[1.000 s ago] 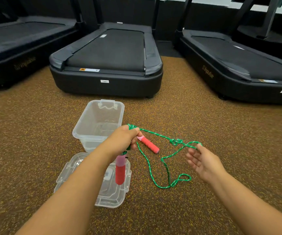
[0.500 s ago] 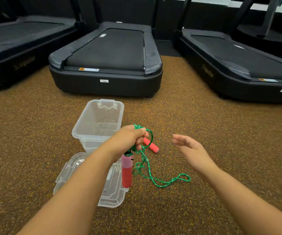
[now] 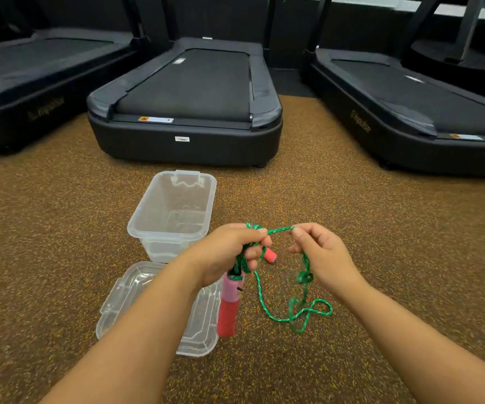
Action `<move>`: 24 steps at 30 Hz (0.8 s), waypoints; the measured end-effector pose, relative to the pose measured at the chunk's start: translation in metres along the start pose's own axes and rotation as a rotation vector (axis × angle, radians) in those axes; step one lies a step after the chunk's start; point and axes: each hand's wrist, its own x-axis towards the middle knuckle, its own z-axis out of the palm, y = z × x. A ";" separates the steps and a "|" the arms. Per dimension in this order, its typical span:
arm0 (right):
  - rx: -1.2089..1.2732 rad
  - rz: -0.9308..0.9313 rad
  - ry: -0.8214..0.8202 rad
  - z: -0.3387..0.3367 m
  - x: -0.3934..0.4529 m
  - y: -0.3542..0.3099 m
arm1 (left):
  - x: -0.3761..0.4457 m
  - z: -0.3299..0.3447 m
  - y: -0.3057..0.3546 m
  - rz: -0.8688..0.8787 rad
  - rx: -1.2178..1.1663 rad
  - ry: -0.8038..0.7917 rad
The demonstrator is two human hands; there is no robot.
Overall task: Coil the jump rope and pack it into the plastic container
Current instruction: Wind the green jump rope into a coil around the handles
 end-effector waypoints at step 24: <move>-0.835 -0.313 -0.295 0.026 -0.037 -0.025 | 0.009 -0.001 0.005 0.110 -0.515 0.215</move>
